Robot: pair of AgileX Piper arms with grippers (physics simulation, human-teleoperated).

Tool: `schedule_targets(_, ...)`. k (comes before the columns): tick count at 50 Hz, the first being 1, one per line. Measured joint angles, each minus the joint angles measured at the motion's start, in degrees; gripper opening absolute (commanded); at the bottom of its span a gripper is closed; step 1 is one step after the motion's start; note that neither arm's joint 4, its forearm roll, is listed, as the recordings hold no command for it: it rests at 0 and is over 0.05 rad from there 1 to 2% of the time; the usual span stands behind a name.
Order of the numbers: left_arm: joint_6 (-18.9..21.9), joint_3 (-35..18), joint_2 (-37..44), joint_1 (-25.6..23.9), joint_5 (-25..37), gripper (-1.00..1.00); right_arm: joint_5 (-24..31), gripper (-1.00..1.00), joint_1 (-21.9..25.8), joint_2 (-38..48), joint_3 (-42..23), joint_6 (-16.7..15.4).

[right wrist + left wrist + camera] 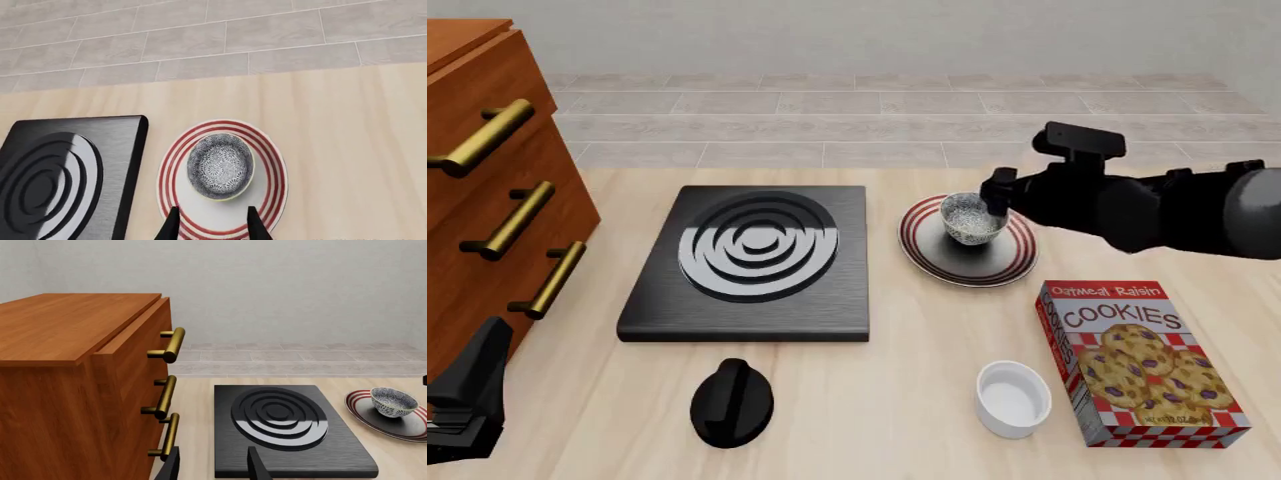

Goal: Pick the akita bowl next to the ramekin and place it on the plate.

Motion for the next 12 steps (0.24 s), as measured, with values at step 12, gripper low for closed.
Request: schedule_targets(12,0.0,0.0,0.0,0.0,0.0,1.0,0.95,1.0,2.31,-4.78,1.66,1.07)
